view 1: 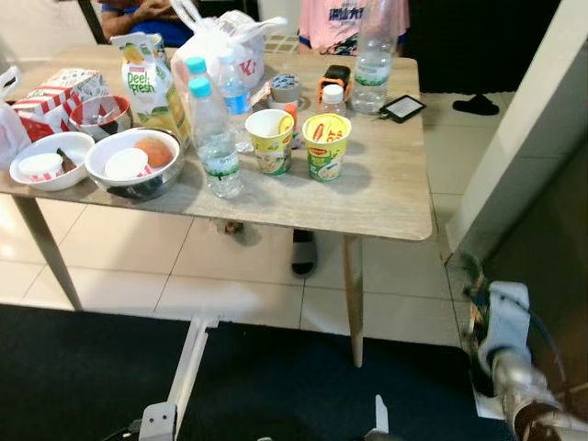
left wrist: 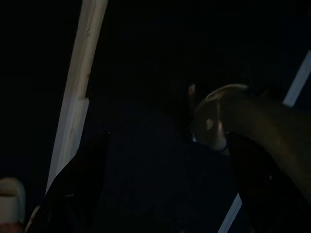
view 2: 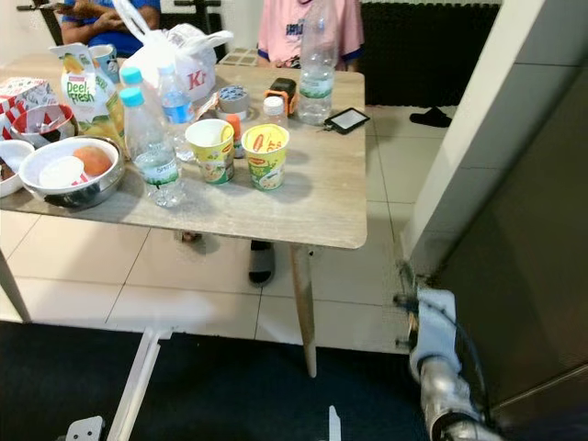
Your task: Restocking fridge
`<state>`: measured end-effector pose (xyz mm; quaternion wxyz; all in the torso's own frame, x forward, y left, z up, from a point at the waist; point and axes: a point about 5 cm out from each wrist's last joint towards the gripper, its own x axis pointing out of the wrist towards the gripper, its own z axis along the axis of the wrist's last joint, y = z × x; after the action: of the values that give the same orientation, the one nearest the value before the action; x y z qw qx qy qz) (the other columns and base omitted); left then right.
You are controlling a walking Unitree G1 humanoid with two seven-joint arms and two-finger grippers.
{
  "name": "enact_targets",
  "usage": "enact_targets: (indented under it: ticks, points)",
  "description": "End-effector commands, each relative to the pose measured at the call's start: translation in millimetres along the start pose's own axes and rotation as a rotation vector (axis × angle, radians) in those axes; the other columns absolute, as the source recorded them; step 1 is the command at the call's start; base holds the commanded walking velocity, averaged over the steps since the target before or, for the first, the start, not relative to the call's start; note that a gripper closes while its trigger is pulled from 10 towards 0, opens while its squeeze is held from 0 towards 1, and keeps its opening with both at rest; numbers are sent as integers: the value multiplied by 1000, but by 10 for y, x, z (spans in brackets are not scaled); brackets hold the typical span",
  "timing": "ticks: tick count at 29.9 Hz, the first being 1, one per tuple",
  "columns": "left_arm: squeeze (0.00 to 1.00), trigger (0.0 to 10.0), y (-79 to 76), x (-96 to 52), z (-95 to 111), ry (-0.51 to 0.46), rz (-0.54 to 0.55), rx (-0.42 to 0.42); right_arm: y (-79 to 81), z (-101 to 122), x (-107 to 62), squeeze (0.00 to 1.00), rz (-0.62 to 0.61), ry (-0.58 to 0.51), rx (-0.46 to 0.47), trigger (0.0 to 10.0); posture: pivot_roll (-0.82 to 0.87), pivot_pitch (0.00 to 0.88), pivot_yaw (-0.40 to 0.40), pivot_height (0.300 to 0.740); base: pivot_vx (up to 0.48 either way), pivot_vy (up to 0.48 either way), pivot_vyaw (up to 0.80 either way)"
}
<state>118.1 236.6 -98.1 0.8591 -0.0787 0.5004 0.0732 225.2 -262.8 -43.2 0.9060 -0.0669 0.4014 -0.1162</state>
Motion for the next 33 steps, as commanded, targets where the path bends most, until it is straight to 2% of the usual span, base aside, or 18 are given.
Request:
enact_targets:
  ticks: [1, 3, 7, 10, 12, 18, 20, 24, 33]
  points:
    - [0, 10000, -51, 5, -66, 32, -4, -1, 58, -206, -33, 0, 20, 68, -13, 10000, 16, 0, 18, 740, 0, 0, 0]
    - [0, 10000, -57, 12, -37, 27, -3, 0, 87, -370, -68, 0, 26, 119, -4, 10000, 9, 0, 24, 740, 0, 0, 0]
    - [0, 10000, -59, 16, -19, 25, -2, 1, 109, -442, -86, 0, 34, 142, -14, 10000, 7, 0, 29, 740, 0, 0, 0]
    - [0, 10000, -46, 27, 41, 18, 8, -2, 245, -713, -167, 0, 105, 232, -99, 10000, -9, 0, 38, 740, 0, 0, 0]
    - [0, 10000, -47, 37, 91, 9, 18, -11, 333, -799, -200, 0, 153, 264, -132, 10000, -12, 0, 33, 740, 0, 0, 0]
    - [0, 10000, -65, 52, 157, -10, 23, -32, 403, -820, -213, 0, 192, 276, -150, 10000, -10, 0, 28, 740, 0, 0, 0]
    - [0, 10000, -131, 70, 181, -14, 11, -32, 499, -765, -202, 0, 241, 268, -208, 10000, -8, 0, 27, 740, 0, 0, 0]
    - [0, 10000, -168, 76, 169, -8, 4, -24, 563, -711, -190, 0, 272, 256, -243, 10000, -8, 0, 25, 740, 0, 0, 0]
    - [0, 10000, -228, 72, 59, 28, -2, 19, 573, -720, -195, 0, 299, 263, -300, 10000, -6, 0, 6, 740, 0, 0, 0]
